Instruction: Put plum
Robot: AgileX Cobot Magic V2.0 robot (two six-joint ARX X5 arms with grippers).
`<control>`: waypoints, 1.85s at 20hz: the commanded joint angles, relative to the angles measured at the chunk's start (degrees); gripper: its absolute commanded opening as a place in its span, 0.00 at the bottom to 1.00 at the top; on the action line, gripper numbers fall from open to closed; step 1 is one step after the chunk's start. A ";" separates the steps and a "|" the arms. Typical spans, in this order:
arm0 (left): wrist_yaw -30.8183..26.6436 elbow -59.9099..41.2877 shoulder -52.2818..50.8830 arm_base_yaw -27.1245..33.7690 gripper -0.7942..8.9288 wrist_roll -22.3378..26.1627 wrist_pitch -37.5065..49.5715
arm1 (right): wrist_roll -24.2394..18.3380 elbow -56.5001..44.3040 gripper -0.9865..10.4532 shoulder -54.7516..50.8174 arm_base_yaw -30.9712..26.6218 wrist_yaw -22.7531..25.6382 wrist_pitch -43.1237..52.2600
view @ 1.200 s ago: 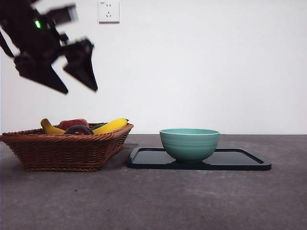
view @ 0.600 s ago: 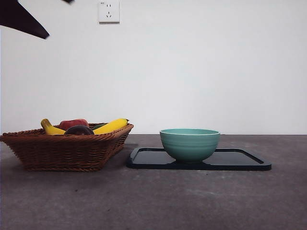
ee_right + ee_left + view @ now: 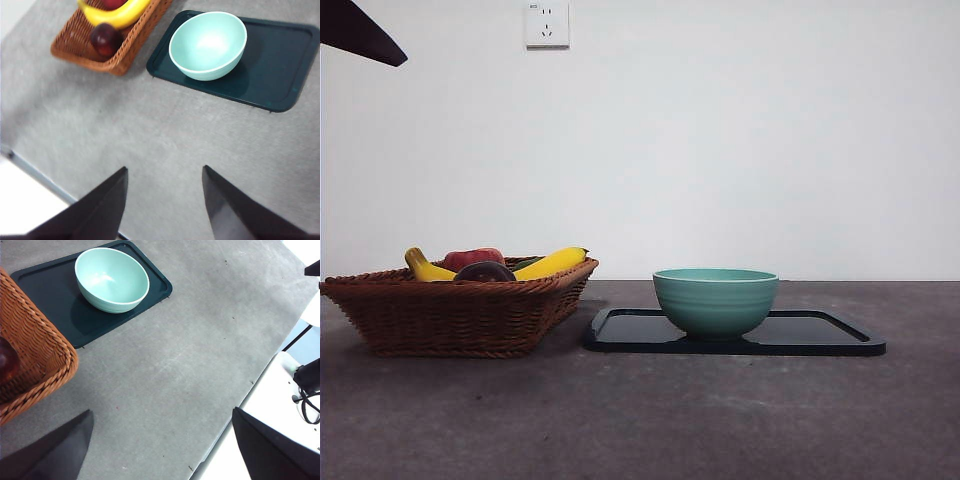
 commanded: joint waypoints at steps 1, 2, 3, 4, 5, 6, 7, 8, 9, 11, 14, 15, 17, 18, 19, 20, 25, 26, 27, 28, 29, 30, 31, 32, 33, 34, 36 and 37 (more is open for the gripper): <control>0.39 1.14 0.37 -0.22 0.53 0.63 0.68 | 4.76 0.68 0.29 4.26 0.28 0.26 4.17; 0.39 1.14 0.37 -0.22 0.53 0.63 0.70 | 5.11 0.90 0.29 6.43 0.24 0.31 6.16; 0.39 1.14 0.37 -0.22 0.53 0.66 0.70 | 5.38 1.38 0.30 9.53 0.20 0.61 8.50; 0.39 1.14 0.37 -0.22 0.53 0.66 0.72 | 5.35 1.97 0.30 12.63 0.17 1.29 10.43; 0.39 1.14 0.37 -0.22 0.53 0.66 0.70 | 5.29 2.75 0.32 16.17 0.09 1.86 12.07; 0.39 1.14 0.37 -0.22 0.53 0.66 0.70 | 5.29 3.65 0.33 19.58 -0.20 1.92 13.31; 0.39 1.14 0.37 -0.22 0.53 0.66 0.70 | 5.09 5.03 0.34 23.74 -0.52 2.43 14.53; 0.39 1.14 0.37 -0.22 0.53 0.66 0.70 | 4.57 6.34 0.34 27.19 -0.76 2.82 15.43; 0.39 1.14 0.37 -0.22 0.53 0.66 0.70 | 4.00 7.93 0.34 31.30 -1.11 3.02 16.44; 0.39 1.14 0.37 -0.22 0.53 0.66 0.70 | 3.02 12.00 0.34 38.49 -1.73 3.82 17.27; 0.39 1.14 0.37 -0.22 0.53 0.66 0.70 | 1.18 17.81 0.34 48.28 -2.19 5.86 17.29; 0.39 1.14 0.37 -0.22 0.53 0.66 0.72 | 0.87 19.34 0.34 50.95 -2.29 5.86 17.35; 0.39 1.14 0.37 -0.22 0.53 0.66 0.72 | 0.46 21.75 0.34 55.65 -2.29 6.34 17.81; 0.39 1.14 0.37 -0.22 0.53 0.66 0.72 | 0.28 22.69 0.34 57.81 -2.29 6.32 18.34; 0.39 1.14 0.37 -0.22 0.53 0.66 0.70 | 0.11 23.15 0.34 59.43 -2.29 6.32 19.15; 0.39 1.14 0.37 -0.22 0.53 0.63 0.70 | 0.11 23.37 0.34 61.18 -2.29 6.32 20.35; 0.39 1.14 0.37 -0.22 0.53 0.61 0.68 | 0.09 23.37 0.33 66.58 -2.29 7.98 23.52; 0.39 1.14 0.37 -0.22 0.53 0.61 0.70 | 0.04 23.37 0.31 67.08 -2.29 8.26 23.98; 0.39 1.14 0.37 -0.22 0.53 0.63 0.70 | 0.04 23.37 0.28 67.43 -2.27 8.85 24.74; 0.39 1.14 0.37 -0.22 0.53 0.63 0.70 | 0.04 23.37 0.24 67.54 -2.27 8.83 25.44; 0.39 1.14 0.37 -0.22 0.53 0.63 0.70 | 0.04 23.37 0.19 67.63 -2.23 8.79 25.99; 0.37 1.14 0.37 -0.22 0.53 0.63 0.70 | 0.07 23.37 0.16 67.65 -2.23 8.81 26.34; 0.39 1.14 0.37 -0.22 0.53 0.61 0.70 | 0.07 23.37 0.14 67.65 -2.23 8.83 26.43; 0.39 1.14 0.37 -0.22 0.53 0.61 0.70 | 0.07 23.37 0.13 67.65 -2.23 8.83 26.40; 0.39 1.14 0.35 -0.22 0.53 0.63 0.70 | 0.07 23.37 0.13 67.67 -2.25 8.83 26.38; 0.39 1.14 0.33 -0.22 0.53 0.61 0.70 | 0.07 23.37 0.13 67.67 -2.27 8.85 26.36; 0.39 1.14 0.22 -0.22 0.53 0.44 0.68 | 0.07 23.37 0.10 67.76 -2.29 8.87 26.36; 0.39 1.14 0.20 -0.22 0.53 0.37 0.68 | 0.09 23.37 0.09 67.76 -2.29 9.01 26.38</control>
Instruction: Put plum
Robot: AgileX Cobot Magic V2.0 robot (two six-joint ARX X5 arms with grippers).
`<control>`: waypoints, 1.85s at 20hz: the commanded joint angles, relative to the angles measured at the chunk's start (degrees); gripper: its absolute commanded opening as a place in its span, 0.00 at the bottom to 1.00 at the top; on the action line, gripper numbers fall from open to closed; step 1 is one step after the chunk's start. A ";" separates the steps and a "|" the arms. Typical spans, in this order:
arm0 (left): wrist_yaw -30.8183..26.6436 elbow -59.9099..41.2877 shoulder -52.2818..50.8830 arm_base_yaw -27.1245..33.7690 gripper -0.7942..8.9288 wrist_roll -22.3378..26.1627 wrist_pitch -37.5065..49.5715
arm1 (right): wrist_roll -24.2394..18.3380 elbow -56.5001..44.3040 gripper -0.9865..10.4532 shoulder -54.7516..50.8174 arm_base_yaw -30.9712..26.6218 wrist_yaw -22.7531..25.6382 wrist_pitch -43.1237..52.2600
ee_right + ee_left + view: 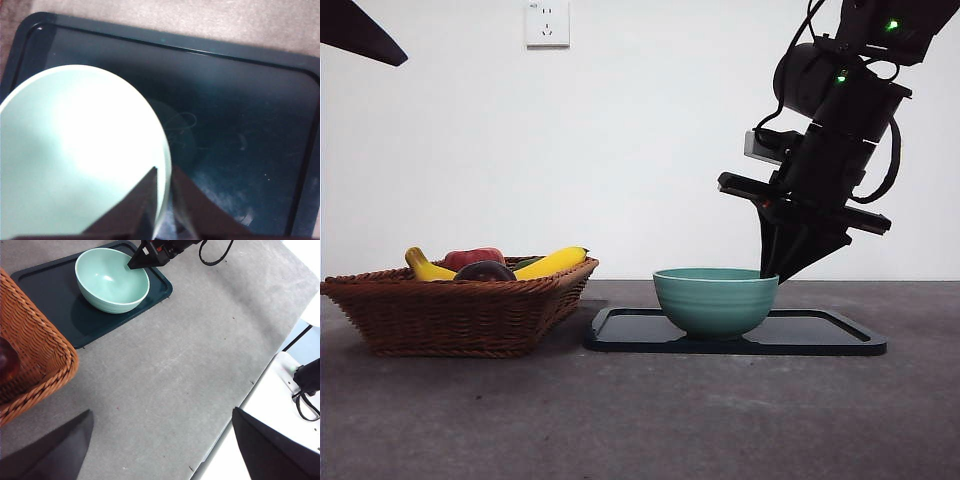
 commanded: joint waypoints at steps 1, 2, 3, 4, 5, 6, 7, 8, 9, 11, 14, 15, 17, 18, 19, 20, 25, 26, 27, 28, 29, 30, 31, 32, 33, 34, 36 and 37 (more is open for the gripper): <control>0.39 1.14 0.20 -0.22 0.53 0.35 0.61 | -0.28 1.31 0.09 1.31 0.26 0.63 0.57; 0.39 1.14 0.20 -0.22 0.53 0.35 0.61 | -0.26 1.31 0.09 1.31 0.28 1.55 0.83; 0.37 1.14 0.20 -0.22 0.53 0.35 0.61 | -0.22 1.36 0.09 1.27 0.28 1.62 1.07; 0.39 1.14 0.20 -0.22 0.53 0.37 0.61 | -0.24 1.51 0.09 0.98 0.28 1.60 1.05; 0.39 1.14 0.20 -0.22 0.53 0.37 0.61 | -0.24 1.75 0.09 0.61 0.28 1.62 1.01; 0.39 1.14 0.20 -0.22 0.53 0.35 0.61 | -0.26 1.97 0.09 -0.44 0.28 1.62 0.96; 0.37 1.14 0.20 -0.22 0.53 0.35 0.61 | -0.26 2.16 0.09 -1.77 0.42 1.60 0.72; 0.37 1.14 0.22 -0.22 0.53 0.37 0.61 | -0.28 2.16 0.09 -3.54 0.68 1.62 0.35; 0.37 1.14 0.22 -0.22 0.53 0.37 0.63 | -0.31 2.16 0.09 -5.38 0.79 1.55 -0.33; 0.39 1.14 0.22 -0.22 0.53 0.37 0.63 | -0.85 2.16 0.09 -9.68 1.16 1.53 -3.02; 0.37 1.14 0.22 -0.22 0.53 0.37 0.63 | -2.73 2.16 0.09 -16.81 2.23 1.36 -9.44; 0.37 1.14 0.22 -0.22 0.53 0.35 0.63 | -3.69 2.16 0.09 -19.15 2.97 1.40 -12.02; 0.39 1.14 0.22 -0.22 0.53 0.37 0.63 | -4.37 2.08 0.09 -23.21 4.92 1.68 -16.68; 0.39 1.14 0.22 -0.22 0.53 0.37 0.63 | -4.57 1.86 0.09 -24.94 6.03 1.68 -18.25; 0.37 1.14 0.22 -0.22 0.53 0.37 0.63 | -4.57 1.16 0.09 -26.67 7.23 1.75 -18.91; 0.39 1.14 0.22 -0.22 0.53 0.39 0.63 | -4.57 0.04 0.09 -28.22 8.37 1.95 -19.02; 0.37 1.14 0.22 -0.22 0.53 0.37 0.63 | -4.02 -10.19 0.09 -31.98 12.94 4.20 -15.74; 0.37 1.14 0.22 -0.22 0.53 0.37 0.63 | -3.72 -12.41 0.09 -31.95 13.57 4.20 -14.12; 0.37 1.14 0.22 -0.22 0.53 0.37 0.63 | -3.39 -14.53 0.09 -31.93 14.27 4.20 -12.24; 0.37 1.14 0.22 -0.22 0.53 0.37 0.63 | -2.62 -17.07 0.09 -31.91 15.02 4.20 -9.70; 0.37 1.14 0.22 -0.22 0.53 0.37 0.63 | -1.90 -19.17 0.09 -31.76 15.58 4.20 -7.52; 0.37 1.14 0.22 -0.22 0.53 0.37 0.63 | -1.40 -20.83 0.09 -31.47 16.02 4.20 -6.08; 0.37 1.14 0.22 -0.22 0.53 0.37 0.63 | -0.90 -22.18 0.09 -30.86 16.26 4.17 -4.98; 0.37 1.14 0.22 -0.22 0.53 0.37 0.66 | -0.74 -23.23 0.09 -30.14 16.55 4.17 -3.93; 0.37 1.14 0.22 -0.22 0.53 0.37 0.66 | -0.68 -24.00 0.09 -29.31 16.83 4.20 -3.13; 0.37 1.14 0.22 -0.22 0.53 0.37 0.66 | -0.68 -24.26 0.09 -28.35 17.00 4.24 -2.89; 0.37 1.14 0.22 -0.22 0.53 0.37 0.68 | -0.70 -24.26 0.09 -26.18 17.55 4.59 -1.73; 0.37 1.14 0.22 -0.22 0.53 0.37 0.68 | -0.70 -24.26 0.09 -25.18 17.59 4.59 -1.16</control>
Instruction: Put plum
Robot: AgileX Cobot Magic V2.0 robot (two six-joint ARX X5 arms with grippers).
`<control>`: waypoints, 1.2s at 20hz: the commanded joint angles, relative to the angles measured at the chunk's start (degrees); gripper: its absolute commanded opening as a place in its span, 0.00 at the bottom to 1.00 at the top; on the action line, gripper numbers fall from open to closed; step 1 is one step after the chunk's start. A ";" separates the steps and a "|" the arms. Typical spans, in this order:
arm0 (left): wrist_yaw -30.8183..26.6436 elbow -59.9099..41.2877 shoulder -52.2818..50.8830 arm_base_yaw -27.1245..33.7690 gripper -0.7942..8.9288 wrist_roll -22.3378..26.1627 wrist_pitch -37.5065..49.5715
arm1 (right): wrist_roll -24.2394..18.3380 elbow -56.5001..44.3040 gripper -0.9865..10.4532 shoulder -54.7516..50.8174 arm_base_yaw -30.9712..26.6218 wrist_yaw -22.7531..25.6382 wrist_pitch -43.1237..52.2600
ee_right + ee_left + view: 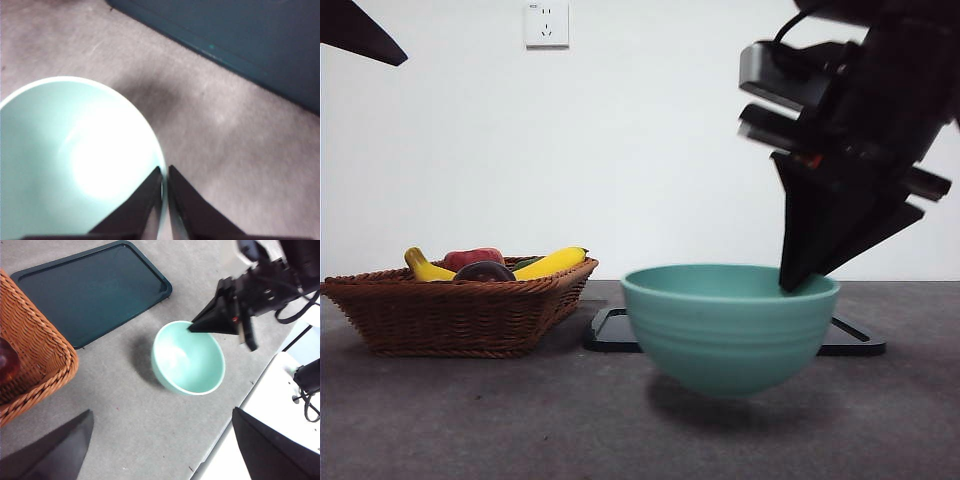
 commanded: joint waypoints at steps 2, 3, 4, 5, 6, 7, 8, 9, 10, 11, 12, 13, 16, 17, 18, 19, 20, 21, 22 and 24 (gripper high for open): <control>0.37 1.14 0.24 -0.22 0.53 0.37 0.63 | 0.74 0.46 0.09 3.78 0.68 0.07 1.55; 0.37 1.14 0.24 -0.22 0.53 0.39 0.63 | 0.72 0.46 0.09 4.63 0.68 0.07 1.53; 0.37 1.14 0.24 -0.22 0.53 0.37 0.63 | 0.66 0.46 0.09 5.20 0.68 0.09 1.49; 0.37 1.14 0.24 -0.22 0.53 0.39 0.63 | 0.63 0.46 0.09 5.42 0.68 0.07 1.51; 0.37 1.14 0.24 -0.22 0.53 0.37 0.63 | 0.66 0.46 0.09 5.42 0.70 0.04 1.60; 0.37 1.14 0.24 -0.22 0.53 0.39 0.63 | 0.66 0.46 0.10 5.40 0.85 0.09 1.70; 0.37 1.14 0.24 -0.22 0.53 0.39 0.63 | 0.72 0.46 0.10 5.38 0.90 0.09 1.66; 0.37 1.14 0.24 -0.22 0.53 0.39 0.63 | 0.72 0.46 0.15 5.35 1.07 0.09 1.60; 0.37 1.14 0.24 -0.22 0.53 0.39 0.63 | 0.81 0.48 0.22 5.35 1.20 0.09 1.60; 0.37 1.14 0.24 -0.22 0.53 0.39 0.63 | 0.85 0.48 0.27 5.27 1.44 0.09 1.60; 0.37 1.14 0.24 -0.22 0.53 0.39 0.63 | 1.01 0.50 0.29 4.92 1.53 0.09 1.46; 0.37 1.14 0.24 -0.22 0.53 0.39 0.63 | 0.98 0.59 0.30 4.33 1.53 0.11 1.27; 0.37 1.14 0.24 -0.22 0.53 0.39 0.61 | 0.98 0.63 0.30 -0.48 1.49 0.35 0.44; 0.37 1.14 0.24 -0.22 0.53 0.39 0.63 | 0.96 0.72 0.30 -2.64 1.31 0.28 -0.46; 0.37 1.14 0.24 -0.22 0.53 0.39 0.63 | 0.61 1.16 0.30 -5.53 1.14 0.28 -2.38; 0.37 1.14 0.24 -0.22 0.53 0.39 0.63 | 0.15 1.62 0.30 -8.04 0.96 0.13 -4.17; 0.37 1.14 0.24 -0.22 0.53 0.39 0.63 | -0.50 2.27 0.30 -11.10 0.92 0.07 -6.58; 0.37 1.14 0.24 -0.22 0.53 0.37 0.61 | -1.11 3.08 0.30 -13.73 0.92 0.07 -8.98; 0.37 1.14 0.24 -0.22 0.53 0.37 0.61 | -1.66 4.15 0.30 -16.85 0.92 0.07 -11.98; 0.37 1.14 0.24 -0.22 0.53 0.37 0.61 | -2.54 5.92 0.30 -22.27 0.92 0.04 -16.44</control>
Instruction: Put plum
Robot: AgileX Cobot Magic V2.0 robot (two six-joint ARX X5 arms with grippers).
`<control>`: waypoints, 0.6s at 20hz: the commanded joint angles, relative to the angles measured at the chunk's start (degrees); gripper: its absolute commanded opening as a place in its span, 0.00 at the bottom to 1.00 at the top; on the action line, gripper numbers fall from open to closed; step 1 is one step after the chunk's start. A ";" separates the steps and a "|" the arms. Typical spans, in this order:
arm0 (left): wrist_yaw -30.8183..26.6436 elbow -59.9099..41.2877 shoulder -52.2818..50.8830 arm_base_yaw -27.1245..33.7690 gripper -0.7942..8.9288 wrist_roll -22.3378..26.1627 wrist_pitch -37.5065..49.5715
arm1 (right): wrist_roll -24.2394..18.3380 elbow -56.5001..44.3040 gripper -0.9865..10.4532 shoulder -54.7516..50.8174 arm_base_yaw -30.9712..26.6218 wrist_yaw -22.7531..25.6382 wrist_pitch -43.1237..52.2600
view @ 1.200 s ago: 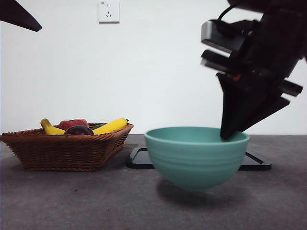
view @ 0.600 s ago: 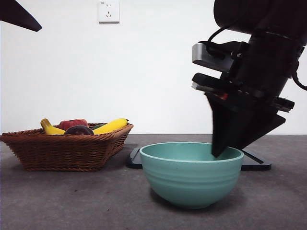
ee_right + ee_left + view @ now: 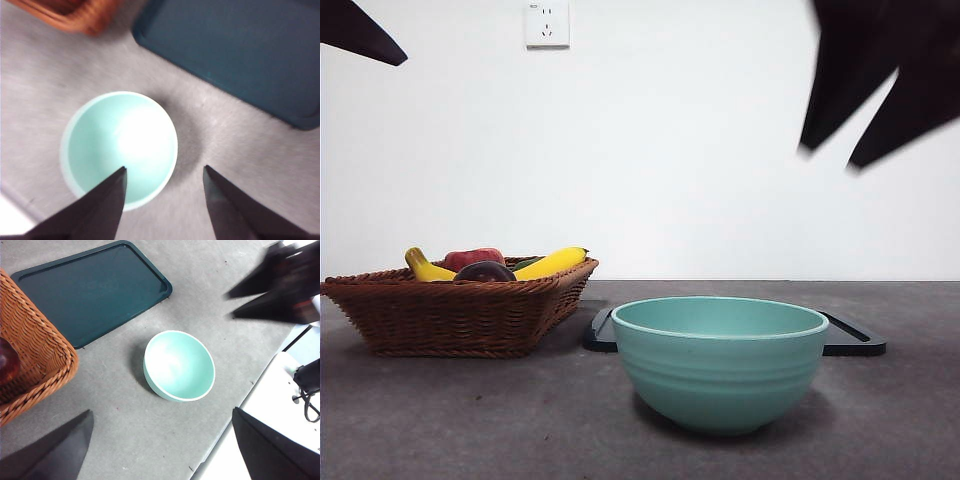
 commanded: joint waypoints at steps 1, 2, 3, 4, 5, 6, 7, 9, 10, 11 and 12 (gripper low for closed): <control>0.37 1.14 0.26 -0.22 0.53 0.37 0.61 | -1.46 2.54 0.30 -4.94 0.33 0.00 -3.54; 0.37 1.14 0.26 -0.22 0.53 0.37 0.59 | -1.44 3.21 0.30 -7.54 0.33 0.00 -5.33; 0.37 1.14 0.26 -0.22 0.53 0.35 0.57 | -1.42 3.61 0.30 -9.35 0.33 0.00 -6.51; 0.37 1.14 0.26 -0.22 0.53 0.35 0.59 | -1.31 3.76 0.30 -11.39 0.35 -0.24 -7.87; 0.37 1.14 0.26 -0.22 0.53 0.35 0.57 | -1.16 3.76 0.30 -13.03 0.35 -0.96 -9.44; 0.37 1.14 0.26 -0.22 0.53 0.13 0.57 | -1.16 3.76 0.30 -14.21 0.35 -2.14 -11.26; 0.37 1.14 0.26 -0.22 0.53 0.04 0.57 | -1.20 3.76 0.30 -14.97 0.33 -3.19 -13.05; 0.37 1.14 0.26 -0.22 0.53 -0.07 0.57 | -1.38 3.76 0.30 -16.00 0.35 -3.17 -15.69; 0.37 1.14 0.26 -0.22 0.53 -0.07 0.57 | -1.44 3.76 0.30 -16.02 0.35 -3.19 -16.15; 0.37 1.14 0.26 -0.22 0.53 -0.07 0.57 | -1.44 3.76 0.30 -16.02 0.35 -3.19 -16.20; 0.37 1.14 0.26 -0.22 0.53 -0.04 0.57 | -1.44 3.76 0.30 -16.00 0.35 -3.19 -16.17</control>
